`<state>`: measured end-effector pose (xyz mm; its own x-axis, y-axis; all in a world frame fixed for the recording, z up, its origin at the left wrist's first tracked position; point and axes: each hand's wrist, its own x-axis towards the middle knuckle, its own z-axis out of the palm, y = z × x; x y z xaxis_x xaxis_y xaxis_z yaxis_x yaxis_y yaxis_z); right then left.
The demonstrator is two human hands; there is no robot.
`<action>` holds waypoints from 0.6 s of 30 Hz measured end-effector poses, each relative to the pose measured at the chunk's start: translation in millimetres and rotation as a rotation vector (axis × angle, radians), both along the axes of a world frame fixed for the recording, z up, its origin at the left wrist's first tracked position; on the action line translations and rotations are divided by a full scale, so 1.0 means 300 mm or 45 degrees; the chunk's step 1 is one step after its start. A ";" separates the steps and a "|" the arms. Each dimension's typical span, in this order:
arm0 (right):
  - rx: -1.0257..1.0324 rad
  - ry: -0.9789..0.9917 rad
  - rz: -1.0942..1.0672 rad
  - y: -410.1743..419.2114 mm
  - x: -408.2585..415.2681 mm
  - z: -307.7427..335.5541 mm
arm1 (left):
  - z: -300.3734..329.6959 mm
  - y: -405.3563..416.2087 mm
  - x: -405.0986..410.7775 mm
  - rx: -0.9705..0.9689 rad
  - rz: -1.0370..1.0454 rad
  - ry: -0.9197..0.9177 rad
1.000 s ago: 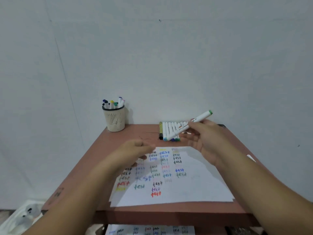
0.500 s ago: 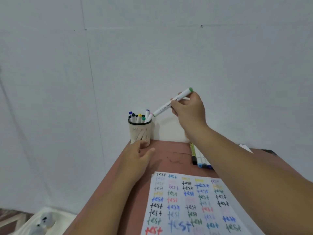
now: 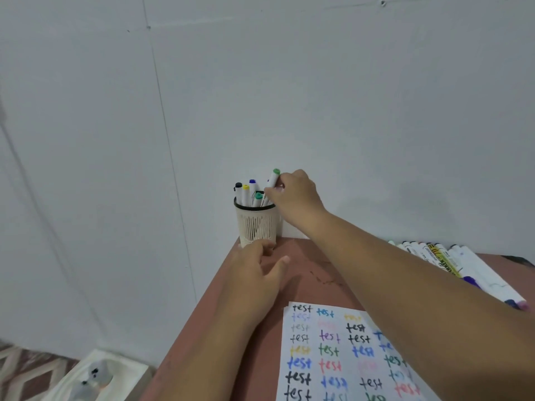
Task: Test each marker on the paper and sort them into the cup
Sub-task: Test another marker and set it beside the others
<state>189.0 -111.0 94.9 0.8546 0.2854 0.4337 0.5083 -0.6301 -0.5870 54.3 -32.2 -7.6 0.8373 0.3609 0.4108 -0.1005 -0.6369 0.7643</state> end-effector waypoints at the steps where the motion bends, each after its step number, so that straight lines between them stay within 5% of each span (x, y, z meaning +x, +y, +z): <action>1: -0.078 0.017 0.008 0.004 0.003 0.002 | 0.000 -0.002 -0.003 0.021 -0.005 0.003; 5: -0.175 0.106 0.045 0.010 0.002 0.009 | 0.001 -0.006 -0.011 0.046 -0.024 0.012; 11: 0.113 0.066 0.177 -0.076 -0.030 0.033 | 0.014 -0.011 -0.019 0.059 -0.040 -0.006; 18: 0.057 0.113 -0.002 -0.308 -0.036 0.050 | 0.028 -0.066 -0.027 0.145 -0.198 0.005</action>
<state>178.1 -203.3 109.9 0.8907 0.2658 0.3688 0.4521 -0.6029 -0.6574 46.2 -52.1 0.9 0.8810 0.1786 0.4382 -0.2016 -0.6961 0.6890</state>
